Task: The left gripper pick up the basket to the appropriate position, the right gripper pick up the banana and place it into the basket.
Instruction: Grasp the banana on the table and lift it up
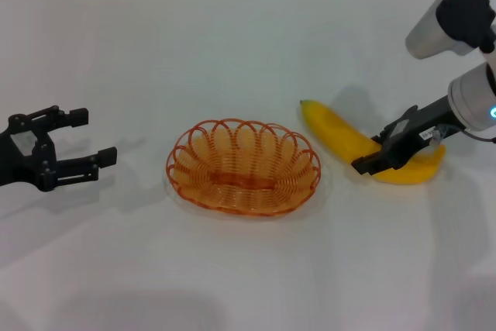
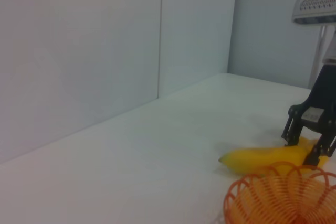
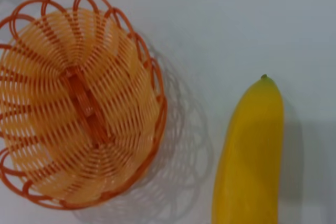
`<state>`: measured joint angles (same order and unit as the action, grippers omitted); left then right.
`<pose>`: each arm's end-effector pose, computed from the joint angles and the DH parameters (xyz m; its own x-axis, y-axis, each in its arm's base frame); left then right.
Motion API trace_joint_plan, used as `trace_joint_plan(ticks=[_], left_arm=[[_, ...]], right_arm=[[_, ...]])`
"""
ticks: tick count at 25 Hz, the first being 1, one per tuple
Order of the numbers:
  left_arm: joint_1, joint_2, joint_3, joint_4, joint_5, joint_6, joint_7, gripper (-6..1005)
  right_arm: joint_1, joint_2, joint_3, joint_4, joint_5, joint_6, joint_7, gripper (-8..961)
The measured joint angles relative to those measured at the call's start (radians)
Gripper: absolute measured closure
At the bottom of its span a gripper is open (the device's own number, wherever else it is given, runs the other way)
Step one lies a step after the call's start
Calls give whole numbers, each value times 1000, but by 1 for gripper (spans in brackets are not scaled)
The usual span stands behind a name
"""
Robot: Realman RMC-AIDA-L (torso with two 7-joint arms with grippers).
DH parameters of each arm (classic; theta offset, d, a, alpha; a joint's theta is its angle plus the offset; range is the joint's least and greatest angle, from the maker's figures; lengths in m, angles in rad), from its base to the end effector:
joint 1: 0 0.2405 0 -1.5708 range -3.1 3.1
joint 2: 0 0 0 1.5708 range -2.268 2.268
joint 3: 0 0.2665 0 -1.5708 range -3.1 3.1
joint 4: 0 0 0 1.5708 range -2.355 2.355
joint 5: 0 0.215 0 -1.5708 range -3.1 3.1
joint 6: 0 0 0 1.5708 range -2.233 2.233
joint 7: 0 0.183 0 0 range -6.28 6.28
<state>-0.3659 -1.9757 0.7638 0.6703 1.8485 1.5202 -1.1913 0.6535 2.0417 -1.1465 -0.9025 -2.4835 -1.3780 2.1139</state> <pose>-0.3180 0.3319 0.0087 0.8537 0.2290 0.4676 0.4140 -0.8433 -0.3427 0.2696 0.3876 -0.0508 0.7816 -0.6064 0.1462 -0.5457 -0.7783 -0.3106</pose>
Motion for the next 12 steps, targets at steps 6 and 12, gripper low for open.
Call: trace_joint_plan(ticks=[6, 12], left_arm=[[5, 1, 0, 0, 0, 0, -2, 123], [8, 3, -1, 0, 0, 1, -2, 123]], right_arm=[[0, 0, 8, -22, 5, 0, 9, 461], [-20, -1, 39, -137, 0, -7, 39, 461]])
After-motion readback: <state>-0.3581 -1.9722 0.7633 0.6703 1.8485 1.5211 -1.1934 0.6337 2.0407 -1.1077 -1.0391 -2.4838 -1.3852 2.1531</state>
